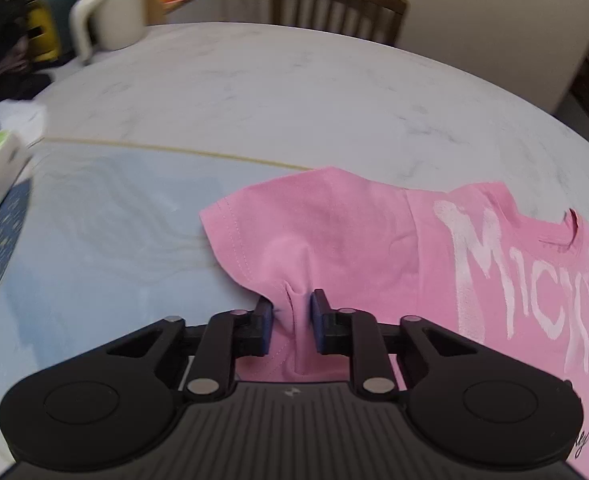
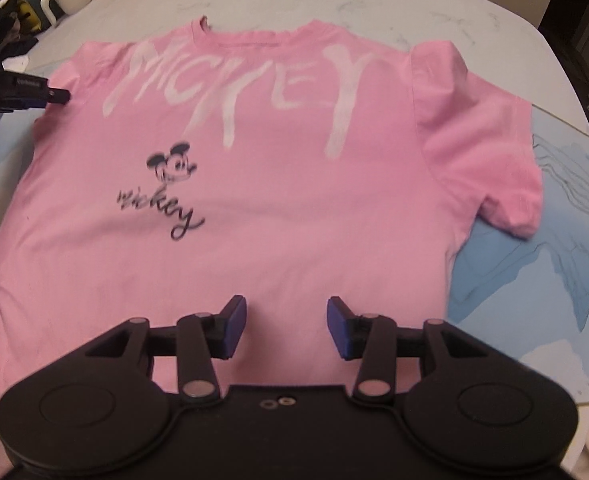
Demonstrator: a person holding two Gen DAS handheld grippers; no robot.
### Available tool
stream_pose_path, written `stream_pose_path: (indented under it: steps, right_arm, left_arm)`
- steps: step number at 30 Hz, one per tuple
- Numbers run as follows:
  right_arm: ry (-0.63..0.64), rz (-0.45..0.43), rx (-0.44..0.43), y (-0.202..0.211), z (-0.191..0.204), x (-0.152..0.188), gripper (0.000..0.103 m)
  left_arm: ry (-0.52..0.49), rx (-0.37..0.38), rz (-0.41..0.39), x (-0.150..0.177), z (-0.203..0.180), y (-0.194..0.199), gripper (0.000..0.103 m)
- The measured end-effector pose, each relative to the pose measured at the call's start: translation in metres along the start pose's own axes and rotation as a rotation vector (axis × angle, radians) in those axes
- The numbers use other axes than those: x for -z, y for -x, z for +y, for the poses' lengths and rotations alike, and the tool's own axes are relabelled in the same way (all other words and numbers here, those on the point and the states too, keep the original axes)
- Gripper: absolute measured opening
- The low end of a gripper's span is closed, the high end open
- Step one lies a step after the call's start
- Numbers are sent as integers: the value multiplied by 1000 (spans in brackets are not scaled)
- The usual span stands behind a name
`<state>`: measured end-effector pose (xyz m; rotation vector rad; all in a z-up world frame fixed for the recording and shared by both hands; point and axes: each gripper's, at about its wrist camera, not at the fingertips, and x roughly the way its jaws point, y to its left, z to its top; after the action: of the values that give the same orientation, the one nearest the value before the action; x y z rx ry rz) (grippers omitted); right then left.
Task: Fold clothes
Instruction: 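Grasp the sleeve nearest the left gripper and lift it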
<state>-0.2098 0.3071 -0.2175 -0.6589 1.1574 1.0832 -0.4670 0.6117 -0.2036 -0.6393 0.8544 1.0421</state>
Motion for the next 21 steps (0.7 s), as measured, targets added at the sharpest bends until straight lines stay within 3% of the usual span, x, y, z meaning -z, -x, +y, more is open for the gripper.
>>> stream_pose_path:
  steps: [6, 10, 15, 21]
  right_arm:
    - [42, -8, -1, -1, 5, 11, 103]
    - [52, -5, -6, 0, 7, 13, 103]
    - [33, -2, -21, 0, 11, 11, 103]
    - [37, 5, -35, 0, 14, 9, 103]
  left_arm:
    - [14, -5, -38, 8, 6, 12, 9]
    - [-78, -22, -117, 7, -11, 30, 8]
    - [-222, 1, -180, 17, -58, 52, 8]
    - [-355, 165, -97, 41, -95, 48, 9]
